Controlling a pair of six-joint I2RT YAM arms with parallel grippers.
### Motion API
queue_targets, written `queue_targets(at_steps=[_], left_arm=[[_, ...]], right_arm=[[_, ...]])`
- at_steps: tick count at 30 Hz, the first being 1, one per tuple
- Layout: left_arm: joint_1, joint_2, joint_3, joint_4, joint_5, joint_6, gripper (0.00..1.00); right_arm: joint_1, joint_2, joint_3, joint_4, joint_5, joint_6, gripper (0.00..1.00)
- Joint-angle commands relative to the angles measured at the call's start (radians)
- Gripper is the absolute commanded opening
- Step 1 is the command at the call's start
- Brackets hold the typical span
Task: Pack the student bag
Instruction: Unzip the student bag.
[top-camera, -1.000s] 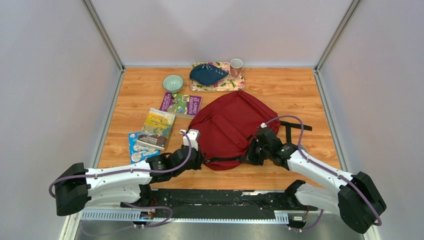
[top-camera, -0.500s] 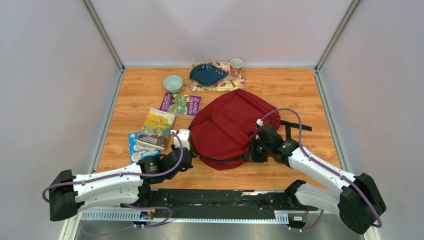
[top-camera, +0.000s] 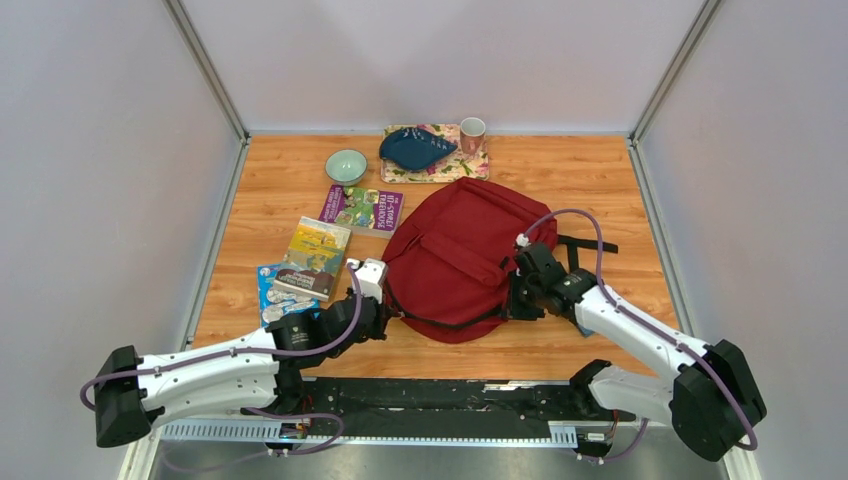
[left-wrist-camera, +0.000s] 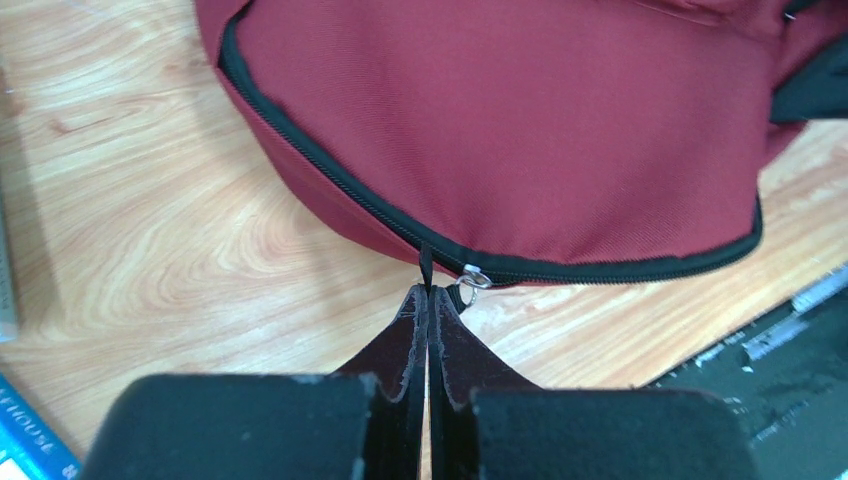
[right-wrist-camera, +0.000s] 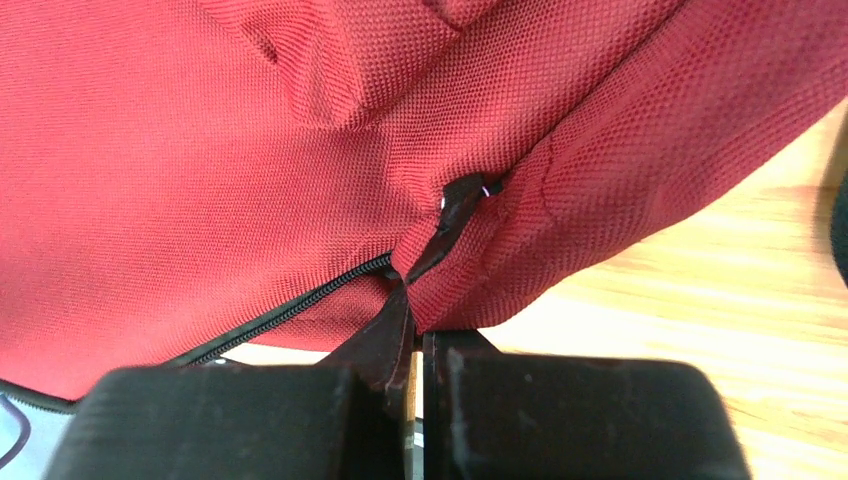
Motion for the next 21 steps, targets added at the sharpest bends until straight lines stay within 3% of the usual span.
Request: queue_targets(at_steps=[1,6,15,18,21], left_arm=[[0.001,-0.02,-0.011,0.045,0.13,0.067,0.0],[-0.082,0.025,-0.022,0.119,0.207,0.047,0.0],[-0.173,0.161,0.02,0.212,0.187,0.05,0.0],[-0.173,0.196,0.021,0.279,0.156,0.047,0.0],[-0.173,0.239,0.043,0.313,0.124,0.047,0.0]], right_arm=[[-0.01,0.038,0.069,-0.04,0.106,-0.034,0.0],[-0.012,0.092,0.102,-0.058,0.166,-0.033,0.0],[-0.012,0.227,0.243,-0.049,0.259,-0.102,0.0],[-0.012,0.275,0.294,-0.046,0.282,-0.101,0.07],[-0.02,0.286,0.325,-0.101,0.312,-0.075,0.25]])
